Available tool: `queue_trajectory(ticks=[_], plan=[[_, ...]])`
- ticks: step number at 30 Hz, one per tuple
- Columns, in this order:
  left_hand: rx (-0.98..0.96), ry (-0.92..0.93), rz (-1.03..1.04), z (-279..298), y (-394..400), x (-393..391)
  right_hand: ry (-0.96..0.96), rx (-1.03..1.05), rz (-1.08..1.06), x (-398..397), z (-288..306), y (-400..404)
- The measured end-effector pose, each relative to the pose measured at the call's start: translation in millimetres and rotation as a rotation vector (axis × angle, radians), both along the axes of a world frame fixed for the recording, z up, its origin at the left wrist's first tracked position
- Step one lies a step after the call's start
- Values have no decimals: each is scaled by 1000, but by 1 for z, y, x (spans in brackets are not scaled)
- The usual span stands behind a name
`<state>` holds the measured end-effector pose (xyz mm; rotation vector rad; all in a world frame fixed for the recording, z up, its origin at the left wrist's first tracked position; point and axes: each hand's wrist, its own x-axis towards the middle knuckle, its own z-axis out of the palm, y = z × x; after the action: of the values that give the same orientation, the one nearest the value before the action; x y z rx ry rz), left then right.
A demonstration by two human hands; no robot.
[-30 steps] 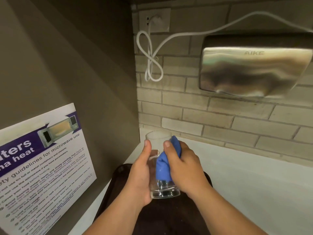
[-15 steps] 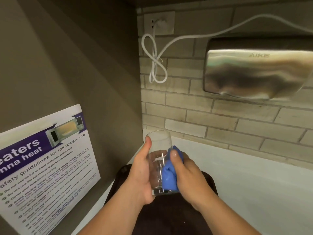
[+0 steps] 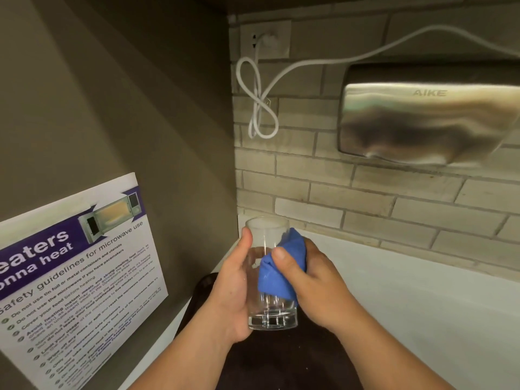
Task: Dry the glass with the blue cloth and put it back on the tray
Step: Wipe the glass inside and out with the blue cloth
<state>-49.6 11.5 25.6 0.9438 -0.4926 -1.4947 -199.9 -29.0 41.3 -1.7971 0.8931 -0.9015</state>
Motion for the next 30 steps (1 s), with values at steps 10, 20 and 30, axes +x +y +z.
queue_trajectory(ticks=[10, 20, 30], plan=[[140, -233, 249, -6, -5, 1, 82, -148, -34, 2, -31, 26], [-49, -113, 41, 0, 6, -4, 62, -209, -103, 10, -11, 14], [33, 19, 236, -12, -10, 4, 263, -207, -13, 12, -23, 30]])
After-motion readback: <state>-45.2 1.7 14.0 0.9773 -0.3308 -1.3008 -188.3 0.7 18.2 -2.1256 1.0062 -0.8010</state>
